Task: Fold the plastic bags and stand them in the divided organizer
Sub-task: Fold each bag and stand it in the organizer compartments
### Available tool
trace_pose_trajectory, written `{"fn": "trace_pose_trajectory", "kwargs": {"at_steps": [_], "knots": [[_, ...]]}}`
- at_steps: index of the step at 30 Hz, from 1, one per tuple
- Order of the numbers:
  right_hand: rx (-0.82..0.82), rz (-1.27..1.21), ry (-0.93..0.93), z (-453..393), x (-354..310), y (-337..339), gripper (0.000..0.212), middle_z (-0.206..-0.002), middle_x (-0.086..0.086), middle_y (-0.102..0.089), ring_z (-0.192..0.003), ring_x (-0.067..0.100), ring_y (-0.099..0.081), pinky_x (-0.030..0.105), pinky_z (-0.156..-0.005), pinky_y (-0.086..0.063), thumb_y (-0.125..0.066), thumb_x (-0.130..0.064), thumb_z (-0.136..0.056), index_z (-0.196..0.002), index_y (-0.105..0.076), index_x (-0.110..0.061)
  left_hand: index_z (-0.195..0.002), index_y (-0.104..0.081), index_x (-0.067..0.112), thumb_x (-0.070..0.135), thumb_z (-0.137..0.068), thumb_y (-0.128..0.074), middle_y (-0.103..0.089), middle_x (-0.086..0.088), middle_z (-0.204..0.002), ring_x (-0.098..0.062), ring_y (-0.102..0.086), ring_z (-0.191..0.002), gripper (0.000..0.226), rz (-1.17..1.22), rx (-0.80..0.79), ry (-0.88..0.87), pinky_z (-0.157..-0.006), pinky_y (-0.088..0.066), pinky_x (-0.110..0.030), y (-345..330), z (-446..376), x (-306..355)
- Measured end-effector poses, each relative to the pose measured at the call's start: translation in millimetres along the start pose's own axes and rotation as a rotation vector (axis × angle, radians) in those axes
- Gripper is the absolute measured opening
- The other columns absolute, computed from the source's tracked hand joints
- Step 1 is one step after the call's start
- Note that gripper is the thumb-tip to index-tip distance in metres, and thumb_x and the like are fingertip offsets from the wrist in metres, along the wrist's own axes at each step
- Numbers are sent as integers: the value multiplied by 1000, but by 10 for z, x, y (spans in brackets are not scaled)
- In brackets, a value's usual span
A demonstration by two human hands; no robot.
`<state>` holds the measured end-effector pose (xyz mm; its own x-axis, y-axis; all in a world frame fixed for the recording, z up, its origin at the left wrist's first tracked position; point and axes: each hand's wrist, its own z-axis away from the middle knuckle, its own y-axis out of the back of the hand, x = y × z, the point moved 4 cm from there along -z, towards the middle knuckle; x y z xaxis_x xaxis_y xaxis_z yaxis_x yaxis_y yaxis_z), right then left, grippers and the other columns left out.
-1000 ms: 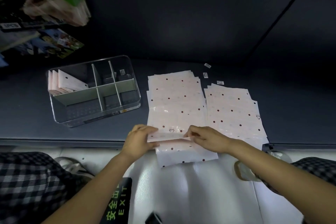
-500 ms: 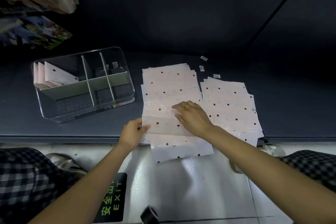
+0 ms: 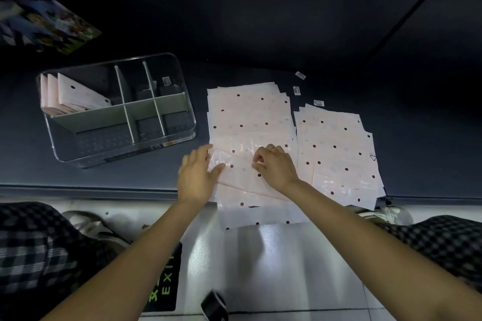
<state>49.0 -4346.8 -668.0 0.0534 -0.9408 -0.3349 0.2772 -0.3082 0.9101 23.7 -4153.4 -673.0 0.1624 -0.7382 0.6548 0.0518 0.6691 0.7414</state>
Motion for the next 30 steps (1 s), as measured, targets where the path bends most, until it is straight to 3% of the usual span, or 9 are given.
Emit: {"fn": "trace_pose_trajectory", "kwargs": {"at_steps": [3, 5, 8, 14, 18, 22, 25, 27, 30], "knots": [[-22, 34, -23, -31, -17, -22, 18, -112, 6, -56, -108, 25, -48, 32, -89, -40, -54, -20, -93, -110, -57, -15, -109, -64, 14, 25, -82, -72, -62, -8, -105, -32, -56, -96, 31, -186, 109, -402, -79, -43, -40, 12, 214, 218], [-52, 60, -36, -57, -35, -20, 21, -117, 8, -54, -111, 26, -47, 33, -90, -39, -51, -15, -94, -114, -54, -13, -99, -69, 14, 24, -77, -75, -65, -6, -98, -31, -61, -91, 24, -263, 19, -629, -76, -47, -38, -105, 375, 308], [-119, 99, -52, -100, -88, 4, 27, -122, 11, -51, -114, 29, -47, 35, -93, -41, -54, -17, -93, -119, -51, -11, -116, -63, 17, 34, -86, -64, -60, -3, -118, -25, -55, -112, 34, -350, -161, -640, -94, -41, -37, -304, 484, 269], [-229, 150, -94, -167, -146, 8, 31, -123, 13, -54, -114, 30, -50, 38, -96, -40, -56, -19, -92, -120, -49, -6, -133, -49, 21, 42, -92, -51, -46, 0, -136, -18, -39, -129, 46, -352, -224, -589, -106, -28, -30, -372, 502, 177], [-295, 155, -118, -195, -141, 14, 26, -126, 12, -53, -119, 31, -45, 36, -95, -38, -53, -20, -93, -117, -56, -11, -137, -41, 28, 45, -93, -47, -36, 8, -141, -11, -27, -134, 48, -303, -257, -486, -110, -16, -23, -395, 565, 143], [-297, 73, -107, -141, -130, 64, 19, -120, 10, -55, -115, 30, -46, 36, -90, -40, -50, -16, -92, -108, -60, -14, -115, -62, 21, 31, -92, -57, -54, 4, -120, -15, -44, -117, 26, -80, -142, -325, -102, -33, -27, -281, 610, 160], [-204, -229, -147, -43, -50, 212, 7, -90, 0, -58, -90, 22, -53, 29, -72, -41, -52, -13, -91, -86, -52, -18, -90, -65, 16, 17, -90, -59, -63, 1, -95, -18, -56, -94, 6, 264, -102, -15, -82, -45, -28, -165, 600, 169], [-132, -492, -206, 74, -4, 345, 14, -78, -5, -50, -77, 15, -49, 23, -63, -38, -59, -13, -90, -80, -50, -19, -92, -65, 12, 15, -91, -60, -64, -2, -94, -18, -58, -91, 6, 530, -99, 206, -80, -46, -26, -99, 580, 199], [-103, -893, -298, 323, 16, 449, 8, -86, 4, -59, -77, 18, -55, 27, -73, -46, -63, -10, -88, -93, -57, -9, -103, -63, 10, 22, -93, -58, -66, -6, -100, -18, -62, -90, 16, 837, -222, 390, -84, -50, -28, -35, 568, 343]]}}
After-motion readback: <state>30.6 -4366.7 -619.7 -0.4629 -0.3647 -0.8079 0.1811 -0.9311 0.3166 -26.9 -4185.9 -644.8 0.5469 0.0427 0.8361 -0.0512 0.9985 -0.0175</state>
